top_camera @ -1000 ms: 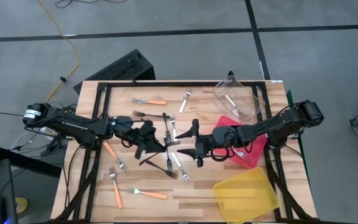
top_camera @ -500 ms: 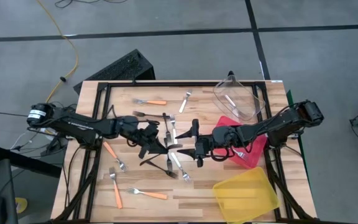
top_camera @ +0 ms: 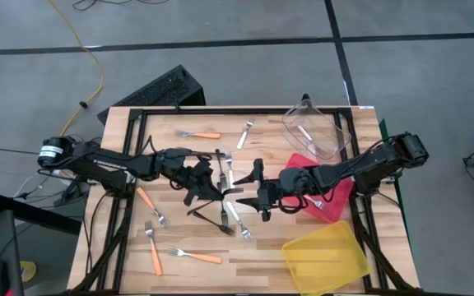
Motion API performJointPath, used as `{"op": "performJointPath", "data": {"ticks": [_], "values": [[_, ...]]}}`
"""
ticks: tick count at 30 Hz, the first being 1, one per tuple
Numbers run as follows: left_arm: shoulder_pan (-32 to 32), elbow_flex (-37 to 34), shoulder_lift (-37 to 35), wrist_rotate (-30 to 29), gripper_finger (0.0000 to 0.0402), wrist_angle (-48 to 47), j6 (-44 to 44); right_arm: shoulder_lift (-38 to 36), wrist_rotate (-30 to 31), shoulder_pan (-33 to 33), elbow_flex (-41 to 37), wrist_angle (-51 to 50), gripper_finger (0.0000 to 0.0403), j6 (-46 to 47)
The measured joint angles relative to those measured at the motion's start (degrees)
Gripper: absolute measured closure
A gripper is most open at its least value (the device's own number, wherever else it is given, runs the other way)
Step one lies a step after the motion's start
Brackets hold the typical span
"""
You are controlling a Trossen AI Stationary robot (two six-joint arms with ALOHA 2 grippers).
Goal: Sort silverware by color (type)
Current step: Put the black fork into the yellow bin
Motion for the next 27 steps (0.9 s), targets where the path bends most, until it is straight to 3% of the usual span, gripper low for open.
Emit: {"op": "performJointPath", "data": {"ticks": [6, 19, 23, 27], "values": [[0.17, 0.00, 0.00, -0.04, 0.0395, 0.19, -0.20, 0.00, 0.07, -0.11, 0.00, -0.56, 0.0141, 0.95], [0.34, 0.00, 0.00, -0.18, 0.0395, 0.19, -0.15, 0.00, 0.18, -0.44, 0.00, -1.01, 0.0332, 1.22], [0.34, 0.00, 0.03, -0.37, 0.0395, -0.04, -0.36, 0.00, 0.54, -0.46, 0.02, -0.92, 0.0377, 0.87], [0.36, -0.04, 0.04, -0.44, 0.0395, -0.10, -0.22, 0.00, 0.90, -0.54, 0.07, -1.36, 0.0384, 1.53]]}}
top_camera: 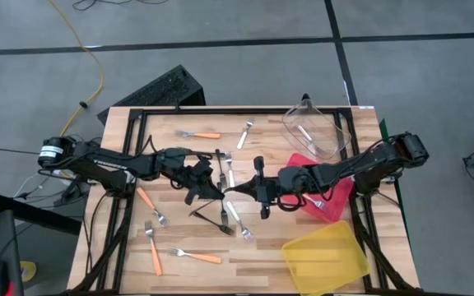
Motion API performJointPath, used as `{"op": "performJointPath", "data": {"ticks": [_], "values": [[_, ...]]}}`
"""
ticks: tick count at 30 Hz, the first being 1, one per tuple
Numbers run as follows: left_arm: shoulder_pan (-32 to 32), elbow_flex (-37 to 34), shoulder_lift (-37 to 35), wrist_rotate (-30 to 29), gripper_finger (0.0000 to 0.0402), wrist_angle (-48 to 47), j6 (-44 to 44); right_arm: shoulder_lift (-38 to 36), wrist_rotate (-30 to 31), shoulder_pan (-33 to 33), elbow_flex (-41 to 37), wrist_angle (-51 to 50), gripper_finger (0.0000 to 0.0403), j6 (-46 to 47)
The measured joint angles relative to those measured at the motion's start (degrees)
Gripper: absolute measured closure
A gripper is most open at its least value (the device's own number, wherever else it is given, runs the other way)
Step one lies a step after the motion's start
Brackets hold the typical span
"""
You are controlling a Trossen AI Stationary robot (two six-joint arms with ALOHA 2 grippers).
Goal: Sort silverware by color (type)
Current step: Put the black fork into the yellow bin
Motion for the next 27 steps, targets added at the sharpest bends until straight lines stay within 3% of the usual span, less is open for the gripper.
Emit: {"op": "performJointPath", "data": {"ticks": [6, 15, 20, 27], "values": [[-0.04, -0.07, 0.00, -3.16, 0.0373, -0.14, 2.00, -0.02, -0.02, -0.64, 0.00, -1.08, 0.0384, 2.74], [-0.01, -0.07, 0.00, -4.27, 0.0255, 0.59, 6.64, -0.01, 1.07, -0.60, 0.00, -1.34, 0.0384, 4.21], [0.42, -0.04, -0.09, -4.31, 0.0210, 0.23, 7.23, -0.18, 5.03, -0.44, -0.04, -3.09, 0.0384, 14.62], [3.18, 0.04, -0.28, -2.93, 0.0203, -3.10, 8.33, -2.16, 11.70, 2.42, -0.19, -17.91, 0.0384, 36.26]]}}
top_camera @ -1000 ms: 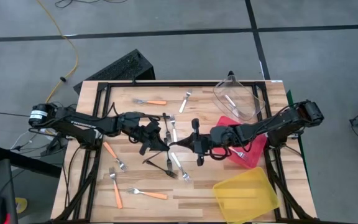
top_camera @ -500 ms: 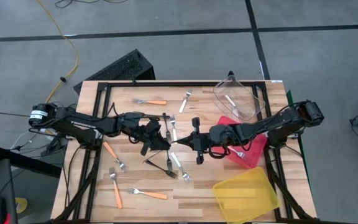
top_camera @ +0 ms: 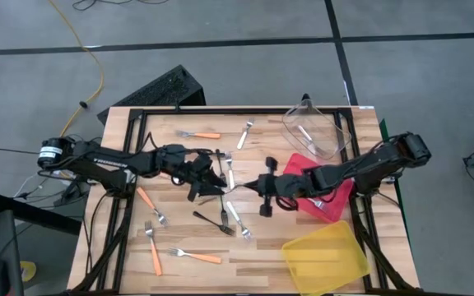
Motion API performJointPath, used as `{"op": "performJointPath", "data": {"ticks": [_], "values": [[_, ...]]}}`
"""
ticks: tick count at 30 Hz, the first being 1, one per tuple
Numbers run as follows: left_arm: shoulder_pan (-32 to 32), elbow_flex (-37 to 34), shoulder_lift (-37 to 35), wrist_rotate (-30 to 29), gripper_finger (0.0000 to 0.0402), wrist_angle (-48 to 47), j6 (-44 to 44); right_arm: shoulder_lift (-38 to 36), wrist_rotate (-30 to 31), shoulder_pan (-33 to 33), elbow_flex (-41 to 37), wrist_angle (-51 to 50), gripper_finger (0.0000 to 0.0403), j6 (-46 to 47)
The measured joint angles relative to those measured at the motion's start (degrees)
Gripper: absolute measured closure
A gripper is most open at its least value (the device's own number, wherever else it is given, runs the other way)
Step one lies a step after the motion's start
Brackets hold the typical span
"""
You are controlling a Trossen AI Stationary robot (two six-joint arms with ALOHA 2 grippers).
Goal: Sort silverware by color (type)
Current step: Put the black fork into the yellow bin
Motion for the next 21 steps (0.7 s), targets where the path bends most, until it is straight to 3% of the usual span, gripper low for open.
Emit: {"op": "performJointPath", "data": {"ticks": [10, 15, 21], "values": [[1.90, 0.02, 0.04, -0.73, 0.0202, -1.69, 1.81, -13.41, -1.87, 6.58, 0.17, -25.22, 0.0384, 37.32], [1.91, 0.02, 0.04, -1.79, 0.0202, -3.45, 3.42, -23.13, -1.35, 13.72, 0.11, -43.61, 0.0384, 56.30], [1.91, 0.01, 0.07, -2.14, 0.0202, -4.58, 3.57, -30.07, -1.64, 23.93, 0.12, -57.71, 0.0384, 77.14]]}}
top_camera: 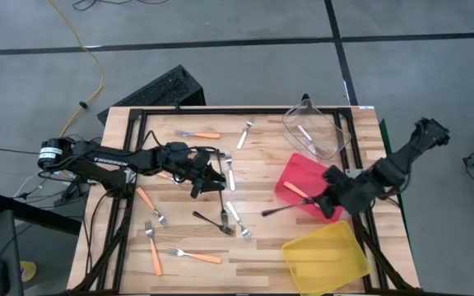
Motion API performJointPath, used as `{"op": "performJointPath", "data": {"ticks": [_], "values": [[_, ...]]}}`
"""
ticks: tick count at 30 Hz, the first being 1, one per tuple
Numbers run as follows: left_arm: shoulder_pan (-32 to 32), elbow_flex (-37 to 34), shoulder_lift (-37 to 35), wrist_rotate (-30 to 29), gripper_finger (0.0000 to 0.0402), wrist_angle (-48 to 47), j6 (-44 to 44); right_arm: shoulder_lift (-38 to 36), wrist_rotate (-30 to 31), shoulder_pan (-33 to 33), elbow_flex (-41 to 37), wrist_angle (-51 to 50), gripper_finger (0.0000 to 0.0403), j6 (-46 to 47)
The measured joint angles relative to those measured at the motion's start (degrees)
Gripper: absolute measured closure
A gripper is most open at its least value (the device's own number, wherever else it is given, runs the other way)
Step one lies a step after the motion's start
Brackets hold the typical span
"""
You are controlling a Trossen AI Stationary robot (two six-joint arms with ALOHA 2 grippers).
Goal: Sort silverware by color (type)
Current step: Put the black fork into the yellow bin
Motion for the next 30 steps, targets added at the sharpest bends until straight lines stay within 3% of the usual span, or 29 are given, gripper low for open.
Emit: {"op": "performJointPath", "data": {"ticks": [5, 19, 26, 30], "values": [[0.00, 0.01, 0.00, 0.42, 0.0202, -0.05, -0.44, -0.46, -1.92, 8.92, 0.00, -7.76, 0.0384, 15.09], [0.00, -0.01, 0.02, 0.47, 0.0202, -0.02, -0.82, 1.11, -1.38, 28.57, 0.00, -6.50, 0.0384, 38.31], [0.00, -0.01, 0.02, 0.46, 0.0202, -0.01, -0.76, 4.74, -1.68, 29.92, 0.00, -1.32, 0.0384, 39.12], [0.00, -0.01, 0.02, 0.46, 0.0202, 0.01, -0.71, 7.70, -4.74, 28.80, 0.00, -1.01, 0.0384, 39.46]]}}
